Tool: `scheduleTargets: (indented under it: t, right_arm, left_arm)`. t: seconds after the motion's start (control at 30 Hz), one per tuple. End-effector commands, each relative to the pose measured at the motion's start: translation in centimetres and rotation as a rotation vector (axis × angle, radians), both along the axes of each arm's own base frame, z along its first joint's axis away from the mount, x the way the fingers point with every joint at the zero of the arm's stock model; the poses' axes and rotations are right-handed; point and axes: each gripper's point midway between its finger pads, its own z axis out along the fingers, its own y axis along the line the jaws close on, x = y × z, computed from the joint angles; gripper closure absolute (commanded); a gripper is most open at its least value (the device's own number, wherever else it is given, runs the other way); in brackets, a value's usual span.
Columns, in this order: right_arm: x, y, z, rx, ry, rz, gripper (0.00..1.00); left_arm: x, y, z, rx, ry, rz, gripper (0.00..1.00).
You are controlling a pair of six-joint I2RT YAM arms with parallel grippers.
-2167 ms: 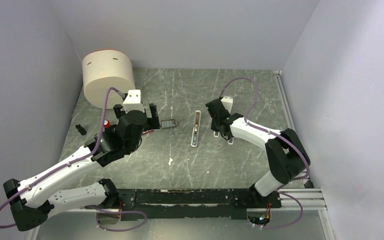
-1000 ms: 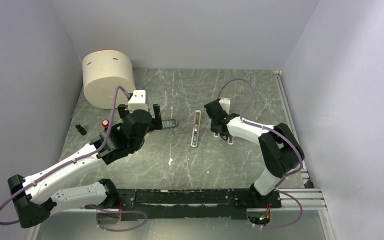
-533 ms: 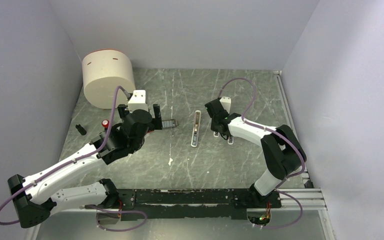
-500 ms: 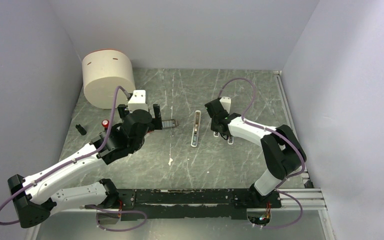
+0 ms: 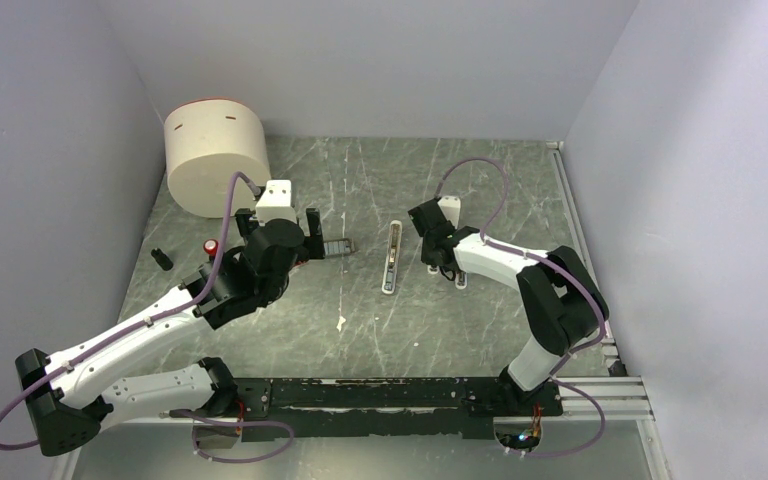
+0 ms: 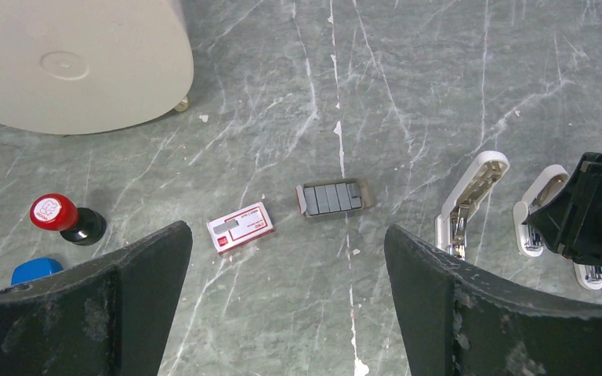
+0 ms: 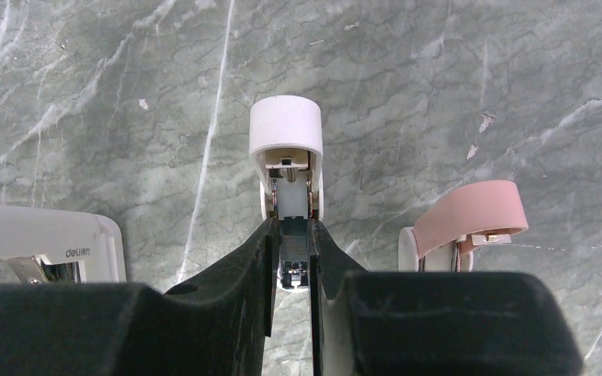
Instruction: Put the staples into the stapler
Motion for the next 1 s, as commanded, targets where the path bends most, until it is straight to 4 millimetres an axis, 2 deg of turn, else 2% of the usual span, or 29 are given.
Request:
scheduleTargets:
  t: [0.0, 0.57, 0.73, 0.97]
  right_arm:
    - [0.7, -0.1, -0.1, 0.002, -0.015, -0.019, 0.79]
    - [-0.3, 0.0, -0.1, 0.027, -0.004, 0.007, 0.77]
    - [-0.4, 0.0, -0.3, 0.024, 0.006, 0.004, 0.74]
    - [0.3, 0.5, 2.1, 0.055, -0.037, 0.009, 0.66]
  left_arm:
    - [0.1, 0.4, 0.4, -0.012, -0.016, 0.02, 0.03]
    - [0.1, 0.4, 0.4, -0.016, -0.017, 0.019, 0.03]
    - [0.2, 0.3, 0.5, -0.015, -0.018, 0.016, 0.03]
    - [0.2, 0.1, 0.5, -0.016, -0.018, 0.014, 0.03]
